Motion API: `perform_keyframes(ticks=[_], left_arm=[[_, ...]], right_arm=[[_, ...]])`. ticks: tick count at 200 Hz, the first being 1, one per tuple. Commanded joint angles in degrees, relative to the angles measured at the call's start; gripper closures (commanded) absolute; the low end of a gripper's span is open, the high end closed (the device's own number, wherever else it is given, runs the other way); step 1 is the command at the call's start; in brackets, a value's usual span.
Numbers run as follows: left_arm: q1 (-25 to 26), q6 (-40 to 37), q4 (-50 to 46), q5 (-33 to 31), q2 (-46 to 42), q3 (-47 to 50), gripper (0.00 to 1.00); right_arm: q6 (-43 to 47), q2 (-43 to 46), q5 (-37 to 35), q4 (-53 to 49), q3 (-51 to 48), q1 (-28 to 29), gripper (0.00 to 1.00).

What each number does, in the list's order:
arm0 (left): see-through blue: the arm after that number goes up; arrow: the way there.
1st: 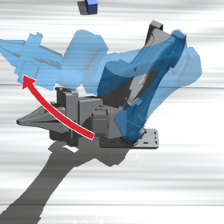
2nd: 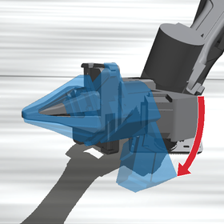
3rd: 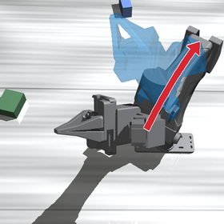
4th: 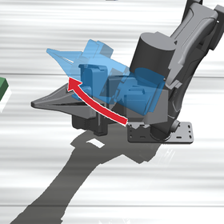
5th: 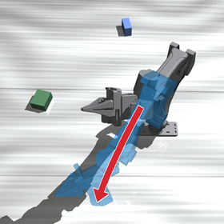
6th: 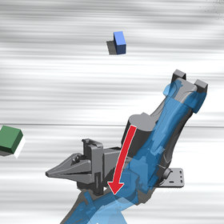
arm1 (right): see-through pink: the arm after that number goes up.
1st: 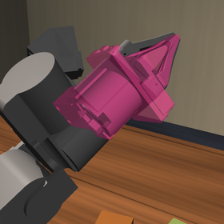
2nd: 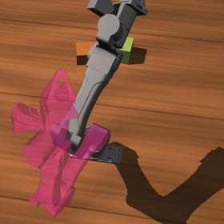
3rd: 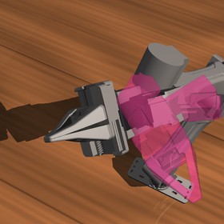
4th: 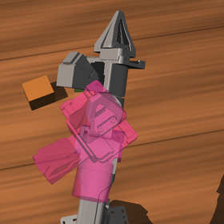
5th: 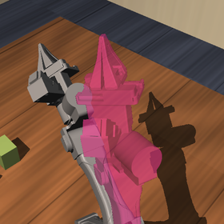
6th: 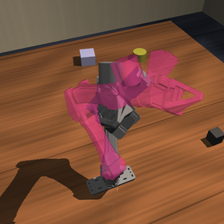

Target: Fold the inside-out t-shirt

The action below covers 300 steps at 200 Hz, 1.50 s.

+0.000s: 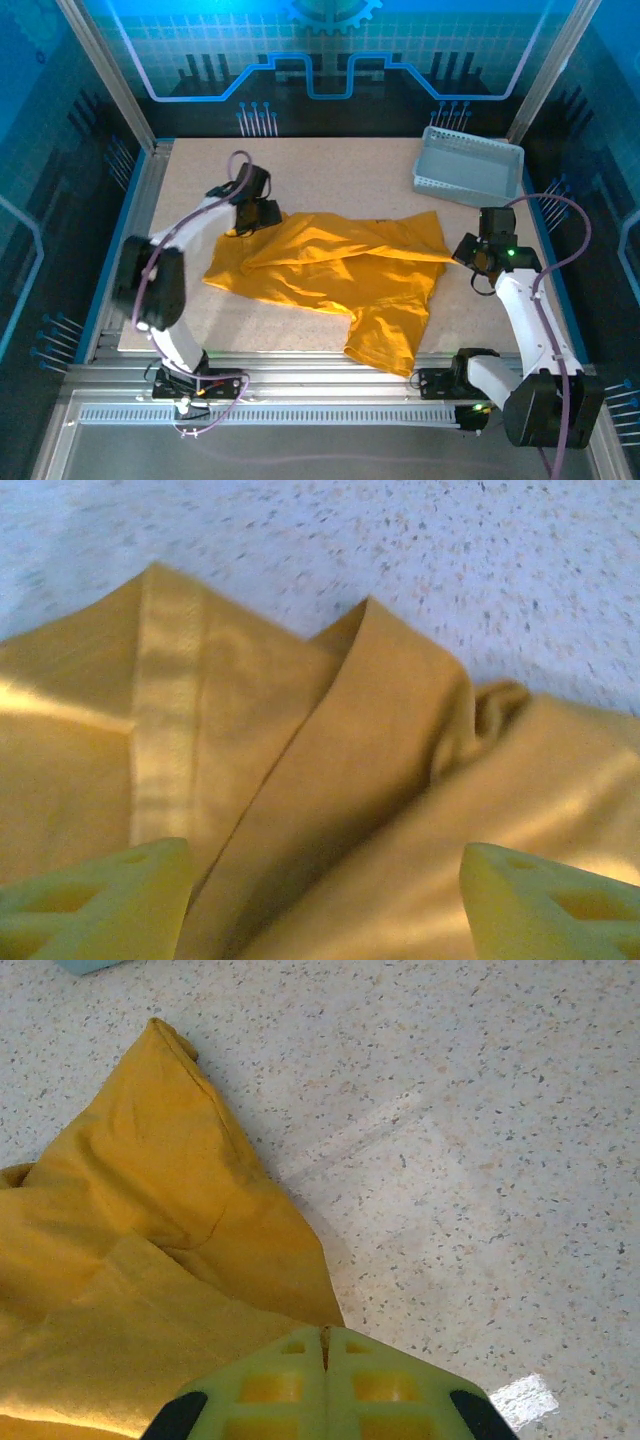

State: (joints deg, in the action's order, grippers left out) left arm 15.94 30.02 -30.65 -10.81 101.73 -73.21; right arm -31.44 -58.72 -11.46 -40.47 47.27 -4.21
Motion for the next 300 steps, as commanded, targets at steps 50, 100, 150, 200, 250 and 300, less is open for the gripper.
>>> perform_keyframes(ticks=[50,100,150,200,250,300], left_arm=[[-3.3,-2.5,-4.2,-0.9,12.6,-10.8,0.45],[-3.7,-0.6,-3.3,2.4,4.7,-3.8,0.5],[-2.6,3.4,-5.7,1.9,-18.0,17.9,0.45],[-2.3,3.6,2.5,9.8,-27.0,31.8,0.48],[-2.3,2.4,12.1,11.4,-21.7,33.3,0.65],[-2.3,2.3,13.1,8.9,-18.3,32.9,0.69]], right_arm=[[1.3,-0.6,-0.8,0.0,0.9,-4.8,1.0],[1.0,-3.2,2.3,1.0,2.8,-5.1,1.0],[1.3,-5.1,2.1,0.8,6.1,-5.2,1.0],[1.1,-5.3,3.1,1.4,5.4,-5.2,1.0],[1.4,-5.0,3.8,1.3,5.4,-5.2,1.0],[1.5,-4.8,4.3,1.4,5.0,-5.2,1.0]])
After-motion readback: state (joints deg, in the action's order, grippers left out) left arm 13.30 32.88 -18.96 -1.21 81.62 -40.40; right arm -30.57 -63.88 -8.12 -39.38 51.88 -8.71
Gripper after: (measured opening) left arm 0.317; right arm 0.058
